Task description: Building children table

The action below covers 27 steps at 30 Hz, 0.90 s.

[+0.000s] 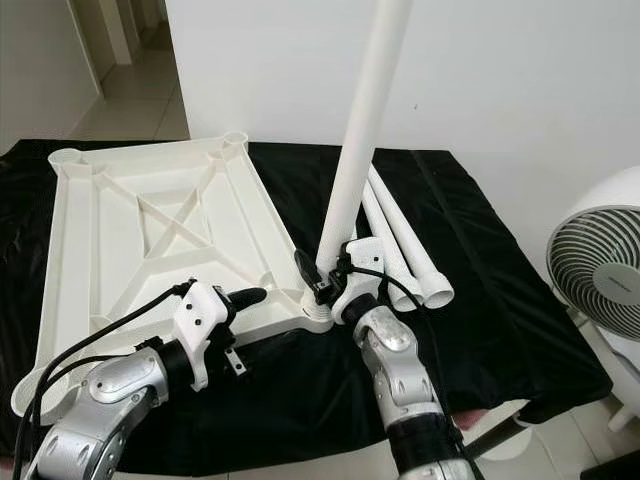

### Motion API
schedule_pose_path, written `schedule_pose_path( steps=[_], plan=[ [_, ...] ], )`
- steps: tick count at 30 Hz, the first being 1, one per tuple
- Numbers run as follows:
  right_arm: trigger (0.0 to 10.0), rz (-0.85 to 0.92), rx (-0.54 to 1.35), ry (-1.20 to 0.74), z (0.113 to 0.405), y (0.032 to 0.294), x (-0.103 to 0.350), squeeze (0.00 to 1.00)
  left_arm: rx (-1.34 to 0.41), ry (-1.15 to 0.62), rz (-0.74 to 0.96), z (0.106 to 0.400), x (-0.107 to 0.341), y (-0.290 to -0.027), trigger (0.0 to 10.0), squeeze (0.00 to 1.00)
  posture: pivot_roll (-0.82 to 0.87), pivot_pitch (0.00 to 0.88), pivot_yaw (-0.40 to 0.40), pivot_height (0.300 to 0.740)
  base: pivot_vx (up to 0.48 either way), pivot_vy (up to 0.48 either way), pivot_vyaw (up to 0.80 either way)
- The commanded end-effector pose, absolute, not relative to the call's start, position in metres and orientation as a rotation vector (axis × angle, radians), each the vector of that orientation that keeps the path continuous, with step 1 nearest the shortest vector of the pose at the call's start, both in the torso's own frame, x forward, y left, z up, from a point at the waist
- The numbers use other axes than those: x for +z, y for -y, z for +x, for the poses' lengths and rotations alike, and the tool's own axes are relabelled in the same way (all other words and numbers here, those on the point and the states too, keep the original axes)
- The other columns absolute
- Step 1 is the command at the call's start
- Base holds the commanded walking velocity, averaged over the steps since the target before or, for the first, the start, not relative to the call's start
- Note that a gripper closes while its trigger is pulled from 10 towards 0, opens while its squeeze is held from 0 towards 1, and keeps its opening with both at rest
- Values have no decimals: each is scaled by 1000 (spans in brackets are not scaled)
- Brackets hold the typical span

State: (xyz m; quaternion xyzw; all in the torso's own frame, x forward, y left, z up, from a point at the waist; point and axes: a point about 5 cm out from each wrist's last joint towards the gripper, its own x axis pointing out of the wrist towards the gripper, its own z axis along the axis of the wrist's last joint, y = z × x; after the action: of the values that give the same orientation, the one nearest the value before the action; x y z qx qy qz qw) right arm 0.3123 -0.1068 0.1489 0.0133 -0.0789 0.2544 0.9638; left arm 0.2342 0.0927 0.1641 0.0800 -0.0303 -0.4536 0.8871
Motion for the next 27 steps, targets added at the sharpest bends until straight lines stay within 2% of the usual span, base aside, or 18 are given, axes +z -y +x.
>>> schedule_pose_path(
  steps=[1,13,21,27],
  plan=[
    [10000,-12,486,59,307,114,124,0,-899,62,158,233,165,-93,10000,0,62,79,-38,740,0,0,0],
    [10000,-189,568,176,292,115,123,0,-904,59,157,233,165,-94,10000,0,58,86,-28,740,0,0,0],
    [10000,-179,586,180,289,114,120,0,-904,58,158,232,166,-95,10000,0,63,87,-25,740,0,0,0],
    [10000,-80,543,102,296,121,112,0,-903,59,160,232,166,-96,10000,0,66,87,-24,740,0,0,0]
  ],
)
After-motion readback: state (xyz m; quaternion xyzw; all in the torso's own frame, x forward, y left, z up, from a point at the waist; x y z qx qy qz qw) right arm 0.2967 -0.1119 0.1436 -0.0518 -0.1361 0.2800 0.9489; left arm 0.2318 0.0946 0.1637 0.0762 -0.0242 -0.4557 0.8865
